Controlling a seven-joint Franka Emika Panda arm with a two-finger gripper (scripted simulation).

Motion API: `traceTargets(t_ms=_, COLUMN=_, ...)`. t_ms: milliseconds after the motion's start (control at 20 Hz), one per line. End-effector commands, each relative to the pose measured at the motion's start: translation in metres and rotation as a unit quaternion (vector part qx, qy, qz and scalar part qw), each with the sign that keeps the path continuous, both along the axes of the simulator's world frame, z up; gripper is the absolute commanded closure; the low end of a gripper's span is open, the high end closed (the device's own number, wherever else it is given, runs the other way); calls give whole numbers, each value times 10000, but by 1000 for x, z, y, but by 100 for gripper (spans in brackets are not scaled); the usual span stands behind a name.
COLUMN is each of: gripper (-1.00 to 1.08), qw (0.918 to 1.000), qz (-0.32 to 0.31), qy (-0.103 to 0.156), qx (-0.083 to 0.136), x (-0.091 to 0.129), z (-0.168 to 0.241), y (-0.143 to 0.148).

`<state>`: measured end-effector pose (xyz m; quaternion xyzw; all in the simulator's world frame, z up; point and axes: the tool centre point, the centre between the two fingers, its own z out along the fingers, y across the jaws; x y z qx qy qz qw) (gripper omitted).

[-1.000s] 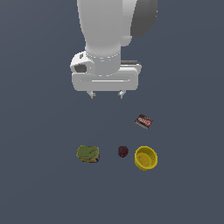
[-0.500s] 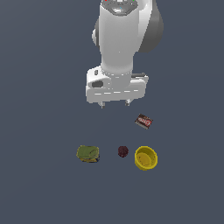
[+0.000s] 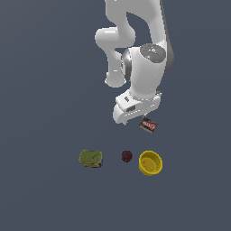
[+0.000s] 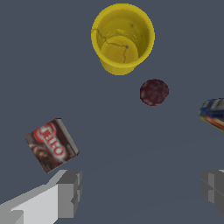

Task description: Pick up a designated object from a clutter of objects.

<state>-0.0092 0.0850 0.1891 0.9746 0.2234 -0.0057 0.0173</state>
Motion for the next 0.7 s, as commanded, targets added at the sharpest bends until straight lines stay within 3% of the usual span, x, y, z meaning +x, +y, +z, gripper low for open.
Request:
traceTargets(t_ms=0, gripper=-92, qw=9989, qz=470, qy=1, qx=-5, x=-10, z=-25, y=21)
traceTargets(t_ms=350, gripper=-92, qw=9865, qz=1636, qy=15, qx=54, x=-44, z=-82, y=73)
traceTargets(t_ms=650, gripper=-92, qw=9739, qz=2265, qy=25, qx=131, x=-69, z=-110, y=100)
